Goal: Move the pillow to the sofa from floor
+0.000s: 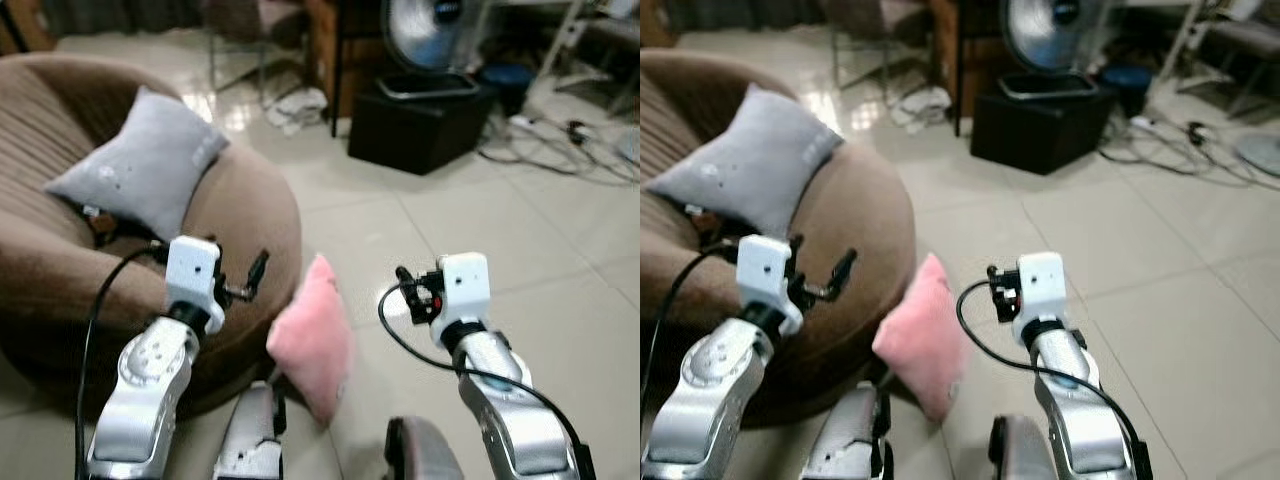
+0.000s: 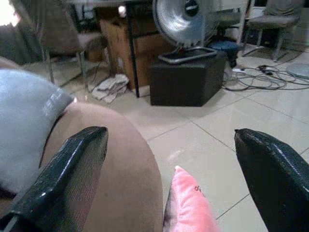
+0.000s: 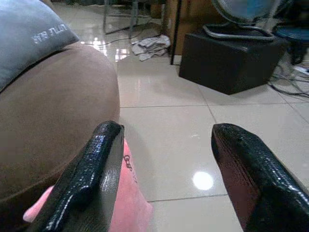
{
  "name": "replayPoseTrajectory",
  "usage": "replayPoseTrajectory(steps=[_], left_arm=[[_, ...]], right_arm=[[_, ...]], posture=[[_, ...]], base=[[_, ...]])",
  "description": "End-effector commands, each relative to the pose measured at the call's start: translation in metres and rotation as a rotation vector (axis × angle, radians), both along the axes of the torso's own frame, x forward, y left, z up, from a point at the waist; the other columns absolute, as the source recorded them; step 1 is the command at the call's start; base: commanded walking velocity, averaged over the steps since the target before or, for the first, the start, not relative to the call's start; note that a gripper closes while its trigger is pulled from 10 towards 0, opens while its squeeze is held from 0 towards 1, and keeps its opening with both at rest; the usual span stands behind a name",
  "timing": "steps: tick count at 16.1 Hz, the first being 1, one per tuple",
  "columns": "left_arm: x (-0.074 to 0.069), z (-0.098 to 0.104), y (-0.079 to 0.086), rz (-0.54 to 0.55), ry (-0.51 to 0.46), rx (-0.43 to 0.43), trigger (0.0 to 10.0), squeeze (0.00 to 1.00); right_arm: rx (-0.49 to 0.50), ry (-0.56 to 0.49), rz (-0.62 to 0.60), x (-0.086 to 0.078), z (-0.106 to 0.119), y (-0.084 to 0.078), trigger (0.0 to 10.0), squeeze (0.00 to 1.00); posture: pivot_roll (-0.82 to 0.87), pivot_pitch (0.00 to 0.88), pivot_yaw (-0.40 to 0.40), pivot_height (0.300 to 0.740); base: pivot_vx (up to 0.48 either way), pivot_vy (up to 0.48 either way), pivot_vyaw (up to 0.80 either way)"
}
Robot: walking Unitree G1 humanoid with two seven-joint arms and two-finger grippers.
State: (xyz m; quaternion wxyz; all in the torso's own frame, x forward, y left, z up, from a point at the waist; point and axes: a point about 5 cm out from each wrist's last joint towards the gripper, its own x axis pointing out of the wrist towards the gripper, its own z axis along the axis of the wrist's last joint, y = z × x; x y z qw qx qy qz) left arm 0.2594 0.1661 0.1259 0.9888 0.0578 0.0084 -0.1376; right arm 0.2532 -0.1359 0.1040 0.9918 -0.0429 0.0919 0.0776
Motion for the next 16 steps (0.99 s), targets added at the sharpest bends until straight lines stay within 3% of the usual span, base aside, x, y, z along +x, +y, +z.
replayPoseTrajectory(steps=[1,2,13,16], left_arm=[[0.0029,-0.0002,-0.0005,-0.004,-0.005,0.028,10.0,0.0],[0.0035,-0.0018,0.0002,-0.005,-0.003,0.064,10.0,0.0],[0.0057,-0.0055,0.0027,0.005,0.009,0.097,10.0,0.0],[0.0057,-0.008,0.0052,0.023,0.023,0.1,10.0,0.0]], right_arm=[[-0.034,0.007,-0.01,0.0013,-0.0003,-0.001,10.0,1.0],[-0.056,0.013,-0.015,0.0019,-0.0031,-0.0016,10.0,0.0],[-0.05,0.015,-0.017,0.0012,-0.0037,-0.0007,10.0,0.0],[-0.049,0.035,-0.011,-0.0002,-0.0066,0.0006,10.0,0.0]], posture=[[0.0,0.084,0.016,0.635],[0.0,0.086,0.017,0.635],[0.0,0.092,0.026,0.635],[0.01,0.093,0.026,0.621]], base=[[0.0,0.0,0.0],[0.277,0.0,0.0],[0.357,0.0,0.0],[0.099,0.0,0.0]])
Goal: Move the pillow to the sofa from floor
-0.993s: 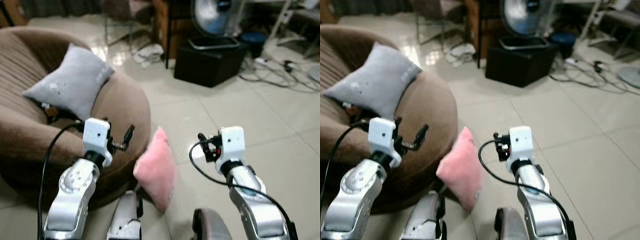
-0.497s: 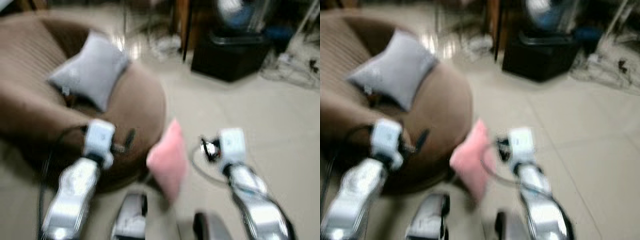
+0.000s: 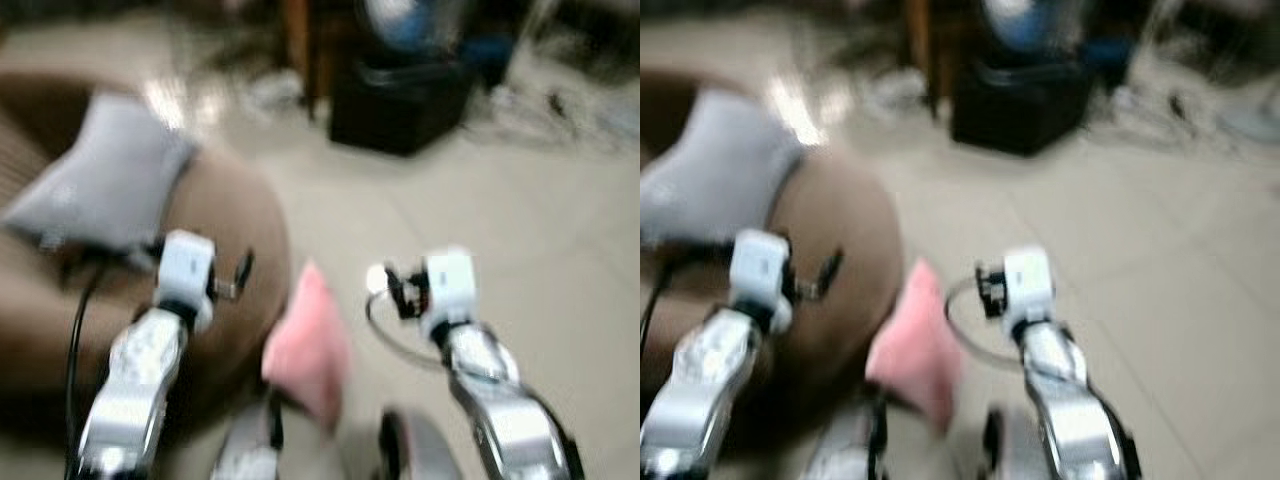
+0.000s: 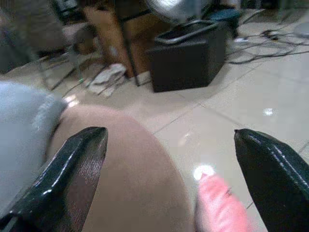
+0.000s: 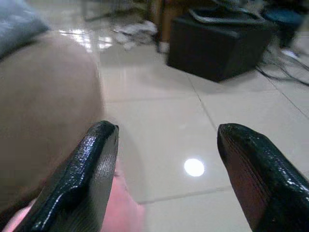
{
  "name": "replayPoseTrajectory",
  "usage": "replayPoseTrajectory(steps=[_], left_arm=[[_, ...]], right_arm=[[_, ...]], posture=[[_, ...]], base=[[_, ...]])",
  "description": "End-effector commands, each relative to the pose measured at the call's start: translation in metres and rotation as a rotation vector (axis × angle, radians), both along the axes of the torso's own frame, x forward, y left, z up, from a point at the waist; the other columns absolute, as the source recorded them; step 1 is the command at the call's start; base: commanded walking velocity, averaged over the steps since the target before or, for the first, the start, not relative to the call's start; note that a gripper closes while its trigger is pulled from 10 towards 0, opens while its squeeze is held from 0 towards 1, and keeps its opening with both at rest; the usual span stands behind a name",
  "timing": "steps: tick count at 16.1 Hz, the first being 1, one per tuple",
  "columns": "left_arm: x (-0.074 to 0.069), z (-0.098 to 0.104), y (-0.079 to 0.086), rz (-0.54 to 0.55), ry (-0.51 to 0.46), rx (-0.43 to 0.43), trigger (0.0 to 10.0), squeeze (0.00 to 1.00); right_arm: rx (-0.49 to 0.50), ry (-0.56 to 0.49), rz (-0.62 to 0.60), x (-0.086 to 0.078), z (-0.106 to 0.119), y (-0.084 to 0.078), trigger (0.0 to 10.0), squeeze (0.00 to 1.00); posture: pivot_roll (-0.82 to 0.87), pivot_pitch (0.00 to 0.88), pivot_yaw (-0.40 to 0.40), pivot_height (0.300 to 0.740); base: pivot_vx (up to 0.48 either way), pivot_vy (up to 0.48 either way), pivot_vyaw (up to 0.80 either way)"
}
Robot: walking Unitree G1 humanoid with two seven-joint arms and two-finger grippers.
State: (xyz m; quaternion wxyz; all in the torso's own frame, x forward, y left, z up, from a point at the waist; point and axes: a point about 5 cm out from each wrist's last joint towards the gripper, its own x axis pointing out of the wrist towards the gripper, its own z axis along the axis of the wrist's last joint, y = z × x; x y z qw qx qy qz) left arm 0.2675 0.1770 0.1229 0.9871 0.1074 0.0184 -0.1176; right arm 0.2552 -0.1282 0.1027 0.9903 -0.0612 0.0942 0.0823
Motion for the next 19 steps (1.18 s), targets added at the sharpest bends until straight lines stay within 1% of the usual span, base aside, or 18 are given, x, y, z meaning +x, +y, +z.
replayPoseTrajectory(steps=[1,2,3,4,7,10,11,14,19], left_arm=[[-0.0022,-0.0045,-0.0055,-0.015,0.013,0.003,10.0,0.0],[-0.0026,-0.0026,-0.006,-0.023,-0.002,-0.012,10.0,0.0],[-0.0029,-0.0013,-0.0068,-0.032,-0.01,-0.021,10.0,0.0],[-0.0029,-0.0015,-0.0069,-0.034,-0.01,-0.026,10.0,0.0],[-0.0021,-0.0042,-0.009,-0.049,-0.011,-0.011,10.0,0.0],[-0.0018,-0.0058,-0.0111,-0.069,0.0,-0.015,10.0,0.0],[-0.0011,-0.0051,-0.0125,-0.083,-0.011,0.002,10.0,0.0],[0.0019,-0.005,-0.015,-0.099,-0.021,0.011,10.0,0.0],[0.0038,-0.006,-0.0136,-0.092,-0.022,0.006,10.0,0.0]], right_arm=[[-0.006,0.027,-0.025,-0.0022,-0.005,-0.007,10.0,0.0],[-0.004,0.026,-0.025,-0.0021,-0.0049,-0.007,10.0,0.0],[-0.003,0.026,-0.025,-0.0021,-0.0049,-0.0069,10.0,0.0],[-0.003,0.026,-0.025,-0.0021,-0.005,-0.0067,10.0,0.0],[-0.003,0.033,-0.03,-0.0029,-0.0065,-0.0077,10.0,0.0],[-0.005,0.036,-0.034,-0.0038,-0.0073,-0.0087,10.0,0.0],[-0.022,0.04,-0.03,-0.0036,-0.0075,-0.0089,10.0,0.0],[-0.018,0.041,-0.028,-0.0035,-0.0083,-0.0088,10.0,0.0],[-0.008,0.045,-0.028,-0.0035,-0.0098,-0.0093,10.0,0.0]], posture=[[0.01,0.093,0.027,0.611],[0.01,0.093,0.027,0.601],[0.01,0.095,0.028,0.581],[0.01,0.095,0.028,0.576],[0.01,0.097,0.032,0.546],[0.01,0.097,0.032,0.516],[0.01,0.097,0.032,0.501],[0.01,0.095,0.033,0.496],[0.01,0.085,0.032,0.496]], base=[[0.0,0.0,0.0],[0.0,0.0,0.0],[0.0,0.0,0.0],[0.0,0.0,0.0],[0.0,0.0,0.0],[0.0,0.0,0.0],[0.0,0.0,0.0],[0.089,0.0,0.0],[0.364,0.0,-0.73]])
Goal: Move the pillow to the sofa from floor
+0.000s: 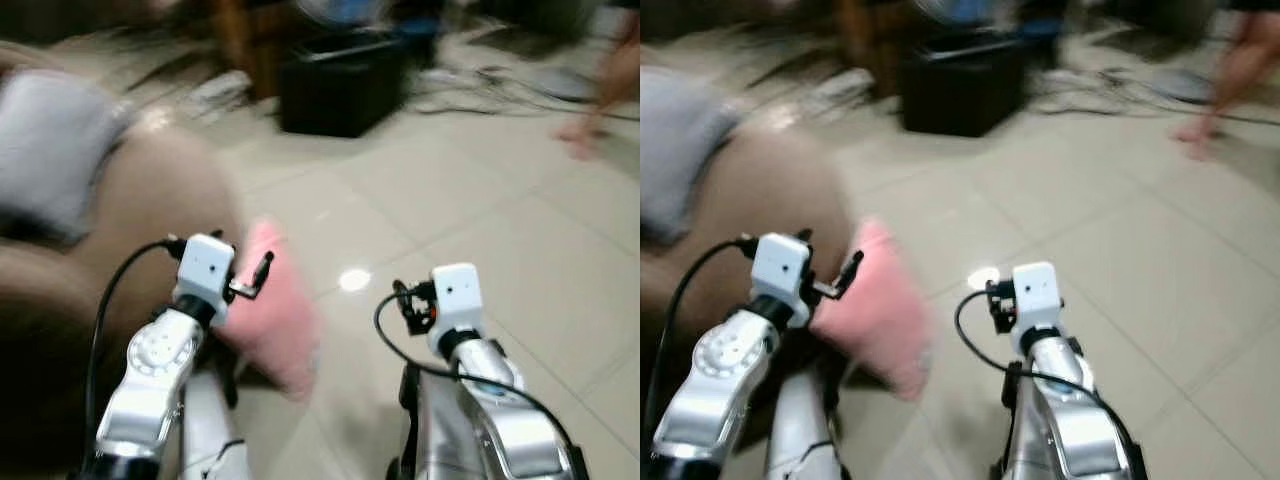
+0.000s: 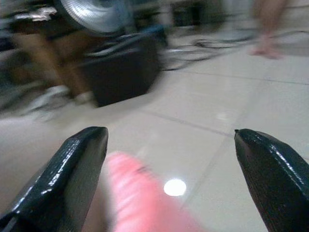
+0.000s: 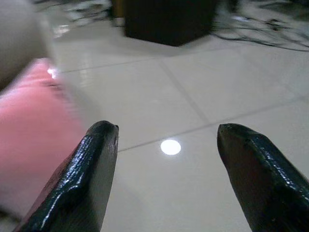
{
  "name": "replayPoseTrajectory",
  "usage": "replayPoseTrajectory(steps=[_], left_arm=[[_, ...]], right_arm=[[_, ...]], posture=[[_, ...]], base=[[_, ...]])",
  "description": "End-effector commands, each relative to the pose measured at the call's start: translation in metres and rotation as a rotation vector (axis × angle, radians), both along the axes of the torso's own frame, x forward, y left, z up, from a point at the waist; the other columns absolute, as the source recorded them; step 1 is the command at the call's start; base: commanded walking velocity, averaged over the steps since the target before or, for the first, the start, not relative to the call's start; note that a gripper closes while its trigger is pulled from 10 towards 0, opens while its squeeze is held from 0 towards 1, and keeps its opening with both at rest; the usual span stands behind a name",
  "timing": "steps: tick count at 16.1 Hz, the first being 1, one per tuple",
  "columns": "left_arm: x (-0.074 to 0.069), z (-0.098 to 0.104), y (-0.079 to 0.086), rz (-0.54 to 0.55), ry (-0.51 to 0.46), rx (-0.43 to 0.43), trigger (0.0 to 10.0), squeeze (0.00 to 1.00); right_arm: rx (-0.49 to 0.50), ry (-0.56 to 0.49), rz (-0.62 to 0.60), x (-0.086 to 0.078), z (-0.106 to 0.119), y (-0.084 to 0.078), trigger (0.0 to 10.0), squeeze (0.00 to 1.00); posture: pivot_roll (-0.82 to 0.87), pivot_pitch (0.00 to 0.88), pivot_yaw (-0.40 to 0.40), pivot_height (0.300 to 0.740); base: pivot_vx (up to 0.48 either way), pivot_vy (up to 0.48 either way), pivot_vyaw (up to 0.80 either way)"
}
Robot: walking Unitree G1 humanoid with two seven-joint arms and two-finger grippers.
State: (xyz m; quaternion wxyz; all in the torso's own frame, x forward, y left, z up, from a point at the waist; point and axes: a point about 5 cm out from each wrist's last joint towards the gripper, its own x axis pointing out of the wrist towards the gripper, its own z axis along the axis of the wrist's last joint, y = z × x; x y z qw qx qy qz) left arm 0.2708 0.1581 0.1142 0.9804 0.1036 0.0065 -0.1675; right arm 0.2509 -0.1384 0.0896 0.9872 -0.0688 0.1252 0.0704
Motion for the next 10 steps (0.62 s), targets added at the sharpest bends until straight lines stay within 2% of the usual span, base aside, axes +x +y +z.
replayPoseTrajectory(steps=[1,4,6,8,10], left_arm=[[0.001,0.001,0.007,0.022,-0.003,0.023,10.0,0.0],[0.002,-0.006,0.012,0.063,0.026,0.043,10.0,0.0],[0.008,-0.014,0.023,0.163,0.065,0.095,10.0,0.0],[0.014,-0.014,0.029,0.224,0.078,0.074,10.0,0.0],[0.016,-0.008,0.027,0.212,0.058,0.037,10.0,0.0]], right_arm=[[0.001,-0.015,0.012,0.001,0.003,0.002,10.0,0.0],[-0.012,-0.011,0.038,0.0,0.001,0.005,10.0,0.0],[-0.018,-0.016,0.071,-0.001,0.002,0.007,10.0,0.0],[-0.039,-0.017,0.104,-0.002,0.002,0.008,10.0,0.0],[-0.086,-0.022,0.145,-0.002,0.003,0.01,10.0,0.0]], posture=[[0.01,0.082,0.032,0.496],[0.0,0.081,0.032,0.496],[0.0,0.083,0.034,0.496],[0.0,0.087,0.036,0.496],[0.0,0.092,0.033,0.496]], base=[[0.307,0.0,0.0],[0.089,0.0,0.0],[0.0,0.0,0.0],[0.0,0.0,0.0],[0.0,0.0,0.0]])
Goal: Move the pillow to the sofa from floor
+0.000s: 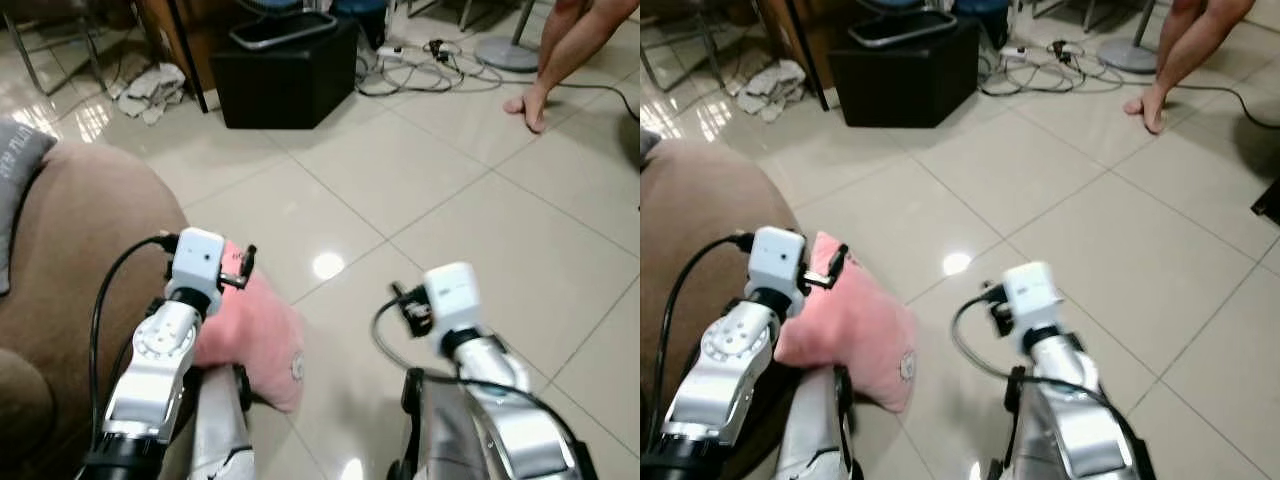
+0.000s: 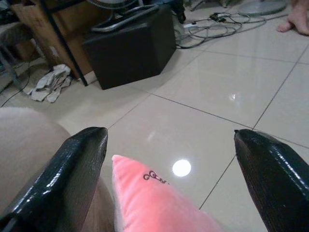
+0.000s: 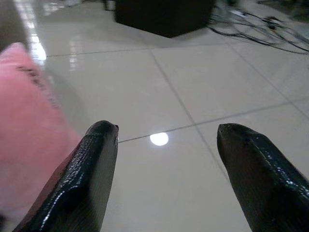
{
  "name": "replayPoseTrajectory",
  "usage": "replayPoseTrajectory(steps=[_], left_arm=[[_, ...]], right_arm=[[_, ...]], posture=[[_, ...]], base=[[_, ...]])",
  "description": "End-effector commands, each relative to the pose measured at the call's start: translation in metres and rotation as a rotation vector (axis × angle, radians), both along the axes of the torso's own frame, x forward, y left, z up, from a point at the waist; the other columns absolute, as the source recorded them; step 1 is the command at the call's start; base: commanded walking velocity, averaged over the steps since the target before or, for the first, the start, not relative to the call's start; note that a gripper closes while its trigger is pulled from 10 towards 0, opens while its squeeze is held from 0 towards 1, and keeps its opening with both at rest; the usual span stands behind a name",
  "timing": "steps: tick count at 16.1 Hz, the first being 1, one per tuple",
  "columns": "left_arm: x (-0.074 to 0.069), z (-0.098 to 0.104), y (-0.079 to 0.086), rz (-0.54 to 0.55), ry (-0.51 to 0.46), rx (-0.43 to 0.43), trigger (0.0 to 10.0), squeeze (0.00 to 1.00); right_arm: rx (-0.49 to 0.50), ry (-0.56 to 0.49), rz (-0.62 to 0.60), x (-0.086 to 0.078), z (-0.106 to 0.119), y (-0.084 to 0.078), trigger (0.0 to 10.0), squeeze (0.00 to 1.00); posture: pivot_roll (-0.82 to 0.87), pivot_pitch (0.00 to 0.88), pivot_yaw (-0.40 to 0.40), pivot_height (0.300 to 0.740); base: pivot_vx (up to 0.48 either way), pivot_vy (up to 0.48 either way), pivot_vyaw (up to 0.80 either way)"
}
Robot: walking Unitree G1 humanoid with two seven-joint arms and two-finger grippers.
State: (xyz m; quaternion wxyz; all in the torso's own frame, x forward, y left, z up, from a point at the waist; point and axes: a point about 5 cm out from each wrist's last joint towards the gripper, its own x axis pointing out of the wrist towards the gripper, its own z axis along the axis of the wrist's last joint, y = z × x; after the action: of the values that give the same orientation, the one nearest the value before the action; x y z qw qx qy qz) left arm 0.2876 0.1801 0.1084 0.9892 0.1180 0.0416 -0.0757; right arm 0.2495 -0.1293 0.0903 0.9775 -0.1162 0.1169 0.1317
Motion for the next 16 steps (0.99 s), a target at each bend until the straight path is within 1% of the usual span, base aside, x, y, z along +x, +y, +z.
replayPoseTrajectory(steps=[1,2,4,6,7,8,9,10,11,13,14,16], left_arm=[[-0.002,-0.002,0.003,0.015,0.007,0.004,10.0,0.0],[-0.003,-0.003,0.002,0.017,0.007,0.01,10.0,0.0],[-0.004,-0.005,0.001,0.015,0.017,0.01,10.0,0.0],[-0.005,-0.011,-0.004,-0.047,0.072,0.011,10.0,0.0],[-0.006,-0.021,-0.008,-0.084,0.129,0.04,10.0,0.0],[-0.007,-0.034,-0.009,-0.115,0.203,0.063,10.0,0.0],[-0.006,-0.044,-0.007,-0.114,0.263,0.054,10.0,0.93],[0.002,-0.057,0.0,-0.048,0.34,0.026,10.0,1.0],[0.011,-0.066,0.008,0.02,0.388,0.032,10.0,1.0],[0.018,-0.072,0.015,0.063,0.415,0.041,10.0,1.0],[0.023,-0.073,0.02,0.106,0.414,0.039,10.0,1.0],[0.027,-0.075,0.022,0.142,0.422,0.022,10.0,1.0]], right_arm=[[-0.016,-0.003,0.027,0.0,0.002,0.002,10.0,0.0],[-0.018,0.004,0.045,-0.001,0.001,0.005,10.0,0.0],[-0.028,0.005,0.059,-0.002,0.002,0.007,10.0,0.0],[-0.025,0.021,0.049,-0.003,0.0,0.006,10.0,0.0],[-0.002,0.036,0.03,-0.004,-0.002,0.004,10.0,0.0],[0.0,0.051,0.038,-0.004,-0.003,0.004,10.0,0.0],[-0.001,0.066,0.06,-0.005,-0.004,0.005,10.0,0.0],[0.001,0.085,0.125,-0.006,-0.007,0.01,10.0,0.0],[-0.009,0.098,0.197,-0.009,-0.007,0.014,10.0,0.0],[-0.026,0.101,0.265,-0.01,-0.008,0.018,10.0,0.0],[-0.047,0.113,0.3,-0.007,-0.012,0.017,10.0,0.0],[-0.061,0.138,0.327,-0.003,-0.019,0.016,10.0,0.0]], posture=[[0.0,0.095,0.032,0.496],[0.0,0.099,0.03,0.496],[0.0,0.104,0.029,0.496],[0.0,0.104,0.028,0.496],[0.0,0.109,0.026,0.496],[0.0,0.117,0.027,0.496],[0.0,0.122,0.03,0.496],[-0.01,0.131,0.034,0.496],[-0.01,0.147,0.04,0.496],[-0.02,0.165,0.043,0.496],[-0.03,0.198,0.041,0.496],[-0.04,0.219,0.04,0.496]], base=[[0.0,0.0,0.0],[0.0,0.0,0.0],[0.0,0.0,0.68],[0.0,0.0,0.66],[0.0,0.0,0.0],[0.0,0.0,0.0],[0.0,0.0,0.0],[0.0,0.0,0.0],[0.0,0.0,0.0],[0.0,0.0,0.0],[0.0,0.0,0.0],[0.0,0.0,0.0]])
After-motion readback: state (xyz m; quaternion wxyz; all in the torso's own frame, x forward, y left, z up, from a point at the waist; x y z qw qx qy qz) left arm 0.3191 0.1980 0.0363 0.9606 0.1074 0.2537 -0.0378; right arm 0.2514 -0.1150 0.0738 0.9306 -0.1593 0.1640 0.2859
